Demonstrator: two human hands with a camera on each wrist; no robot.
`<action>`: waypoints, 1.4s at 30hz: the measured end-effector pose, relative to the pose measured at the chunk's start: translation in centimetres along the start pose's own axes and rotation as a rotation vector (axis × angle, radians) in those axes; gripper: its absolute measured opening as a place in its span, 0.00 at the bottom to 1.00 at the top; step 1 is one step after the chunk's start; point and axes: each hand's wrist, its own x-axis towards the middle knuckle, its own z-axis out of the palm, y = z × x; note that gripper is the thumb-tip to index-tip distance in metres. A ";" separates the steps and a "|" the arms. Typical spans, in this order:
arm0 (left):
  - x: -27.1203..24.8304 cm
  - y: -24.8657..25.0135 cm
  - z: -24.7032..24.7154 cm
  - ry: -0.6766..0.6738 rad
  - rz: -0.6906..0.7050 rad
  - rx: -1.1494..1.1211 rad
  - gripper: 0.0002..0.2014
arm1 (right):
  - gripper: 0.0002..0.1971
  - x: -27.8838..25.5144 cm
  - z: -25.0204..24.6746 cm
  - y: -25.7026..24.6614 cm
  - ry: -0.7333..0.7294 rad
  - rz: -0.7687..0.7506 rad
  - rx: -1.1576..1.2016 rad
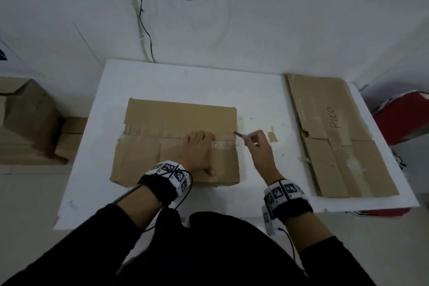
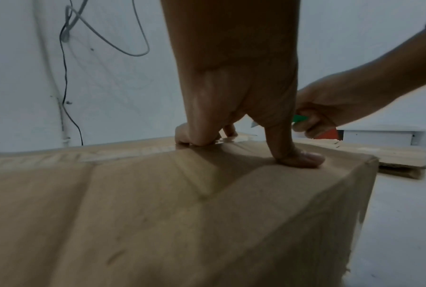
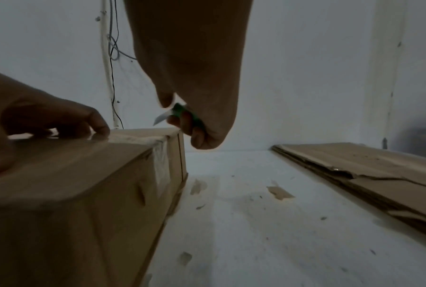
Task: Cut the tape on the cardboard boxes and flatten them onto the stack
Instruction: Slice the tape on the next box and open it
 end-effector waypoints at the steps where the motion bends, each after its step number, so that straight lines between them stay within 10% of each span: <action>1: 0.0 0.1 0.1 0.012 -0.006 0.011 0.49 | 0.08 0.6 -0.1 -0.3 -0.064 -0.017 -0.015; 9: -0.4 0.4 0.5 0.080 0.004 0.033 0.48 | 0.08 3.8 -0.7 -2.0 -0.382 -0.104 -0.290; 21: 0.0 0.1 -0.4 0.050 0.100 0.080 0.48 | 0.06 5.6 -3.4 -3.8 -0.444 -0.247 -0.687; 42: 1.1 0.1 -0.5 0.010 0.118 0.033 0.50 | 0.09 3.4 -4.5 1.4 -0.380 -0.015 -0.067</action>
